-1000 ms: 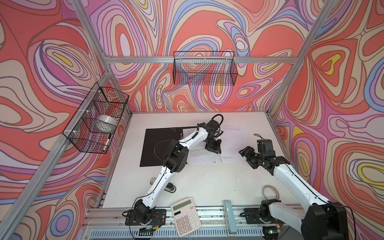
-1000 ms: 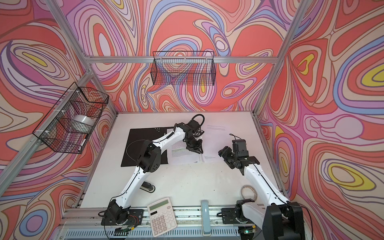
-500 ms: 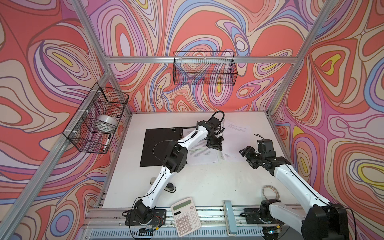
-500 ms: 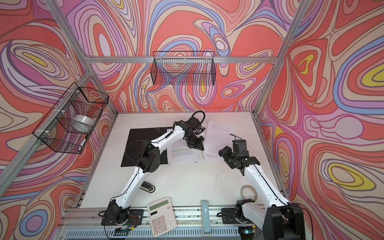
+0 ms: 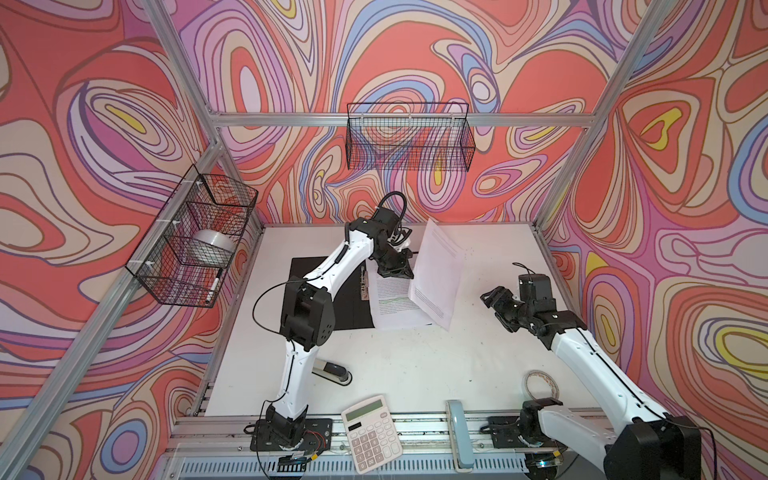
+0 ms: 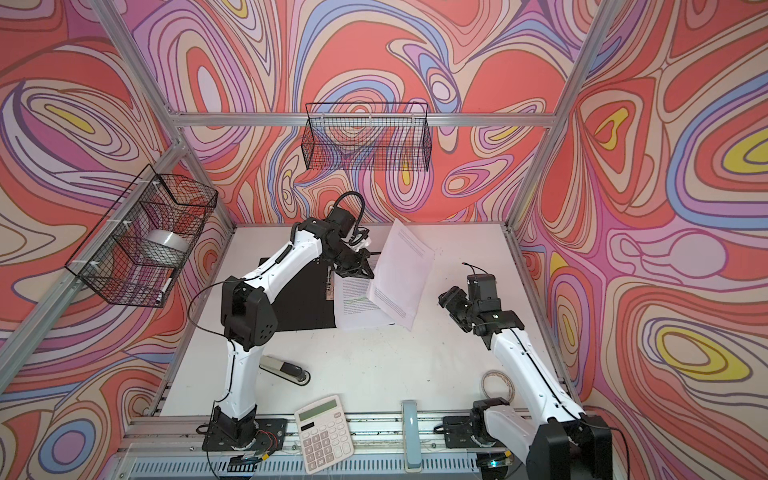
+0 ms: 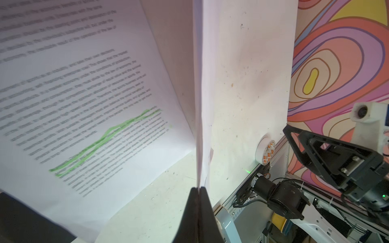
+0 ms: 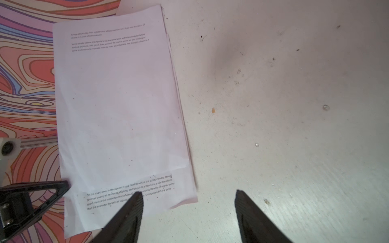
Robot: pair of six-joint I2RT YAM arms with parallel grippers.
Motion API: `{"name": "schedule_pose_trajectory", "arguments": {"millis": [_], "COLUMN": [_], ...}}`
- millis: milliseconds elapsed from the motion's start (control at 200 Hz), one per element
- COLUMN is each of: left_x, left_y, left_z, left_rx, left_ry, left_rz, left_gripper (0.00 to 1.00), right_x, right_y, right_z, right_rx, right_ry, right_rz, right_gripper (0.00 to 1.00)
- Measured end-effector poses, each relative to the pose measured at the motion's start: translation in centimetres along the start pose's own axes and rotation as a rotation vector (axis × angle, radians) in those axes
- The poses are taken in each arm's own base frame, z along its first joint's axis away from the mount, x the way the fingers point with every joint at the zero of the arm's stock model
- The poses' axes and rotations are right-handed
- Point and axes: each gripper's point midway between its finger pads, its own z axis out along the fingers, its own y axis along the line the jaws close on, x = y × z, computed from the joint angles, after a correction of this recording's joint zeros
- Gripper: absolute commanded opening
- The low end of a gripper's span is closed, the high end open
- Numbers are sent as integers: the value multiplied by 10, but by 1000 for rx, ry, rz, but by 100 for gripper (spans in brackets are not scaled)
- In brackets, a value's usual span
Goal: Put the files into the folder
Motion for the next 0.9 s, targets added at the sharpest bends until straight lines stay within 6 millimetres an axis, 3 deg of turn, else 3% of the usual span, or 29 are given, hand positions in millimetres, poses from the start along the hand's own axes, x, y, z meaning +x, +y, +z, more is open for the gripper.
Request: {"name": "schedule_pose_trajectory", "arguments": {"millis": [245, 481, 671, 861, 901], "left_x": [49, 64, 70, 74, 74], "left_y": [68, 118, 132, 139, 139], "left_z": [-2, -14, -28, -21, -21], "left_rx": [-67, -113, -135, -144, -144], "left_ry": [113, 82, 27, 23, 24], "left_rz": [-144, -260, -297, -323, -328], "left_gripper": [0, 0, 0, 0, 9], "right_x": [2, 4, 7, 17, 21], "right_y": [0, 5, 7, 12, 17], "right_z": [6, 12, 18, 28, 30], "right_rx": [3, -5, -13, -22, -27], "right_ry": [22, 57, 88, 145, 161], "right_rz": [-8, -19, -21, -37, -53], "right_gripper": [72, 72, 71, 70, 70]}}
